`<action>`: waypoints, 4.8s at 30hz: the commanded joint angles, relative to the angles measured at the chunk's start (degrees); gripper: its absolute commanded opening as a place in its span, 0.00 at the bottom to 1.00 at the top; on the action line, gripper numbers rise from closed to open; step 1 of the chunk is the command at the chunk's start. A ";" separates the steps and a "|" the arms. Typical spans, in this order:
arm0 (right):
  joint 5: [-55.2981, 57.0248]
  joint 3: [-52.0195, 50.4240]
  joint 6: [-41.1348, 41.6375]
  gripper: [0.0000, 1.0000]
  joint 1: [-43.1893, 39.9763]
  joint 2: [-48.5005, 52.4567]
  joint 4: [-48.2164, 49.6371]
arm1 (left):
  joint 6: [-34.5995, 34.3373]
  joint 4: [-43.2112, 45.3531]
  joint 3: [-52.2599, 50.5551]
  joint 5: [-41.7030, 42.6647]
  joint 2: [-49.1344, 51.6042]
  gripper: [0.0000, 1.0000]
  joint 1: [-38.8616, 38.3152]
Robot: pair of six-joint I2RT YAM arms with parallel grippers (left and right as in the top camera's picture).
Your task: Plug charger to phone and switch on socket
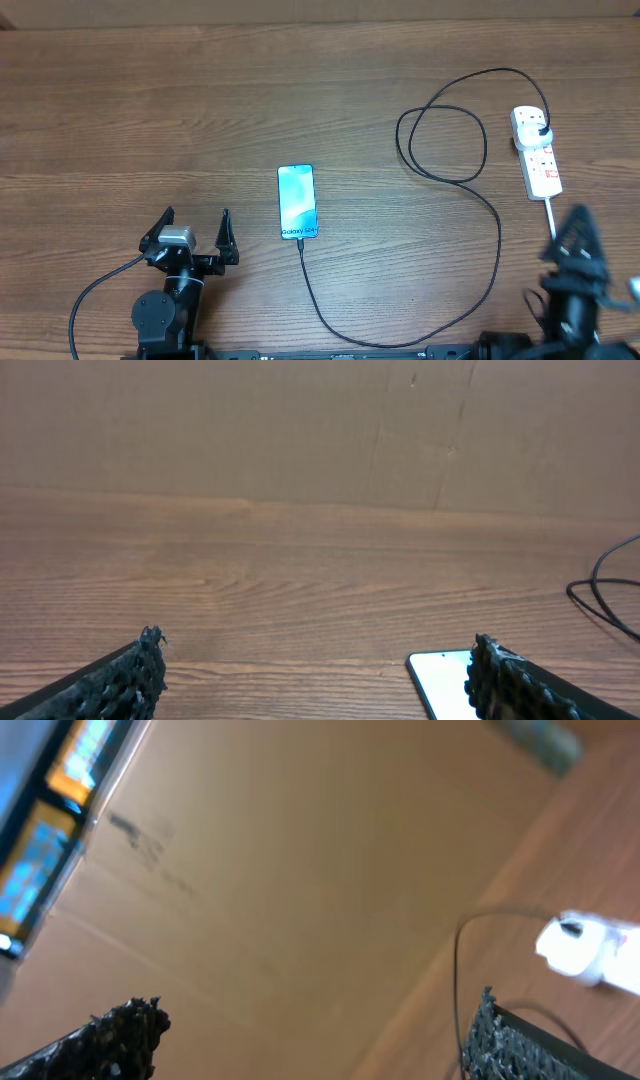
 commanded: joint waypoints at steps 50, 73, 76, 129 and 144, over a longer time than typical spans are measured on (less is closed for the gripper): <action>-15.61 -29.40 -39.69 1.00 0.28 0.59 21.09 | -0.42 -0.04 -0.24 0.46 -0.39 1.00 0.24; -15.52 -30.42 -48.11 1.00 0.13 -0.55 23.28 | -0.42 -0.04 -0.24 0.46 -0.39 1.00 0.24; -15.58 -30.42 -48.09 1.00 0.11 -0.55 23.28 | -0.42 -0.04 -0.24 0.46 -0.39 1.00 0.24; -15.58 -30.40 -48.09 1.00 0.17 -0.52 23.43 | -0.42 -0.04 -0.24 0.46 -0.39 1.00 0.24; -15.58 -30.40 -48.11 1.00 0.17 -0.52 23.43 | -0.42 -0.04 -0.24 0.46 -0.39 1.00 0.24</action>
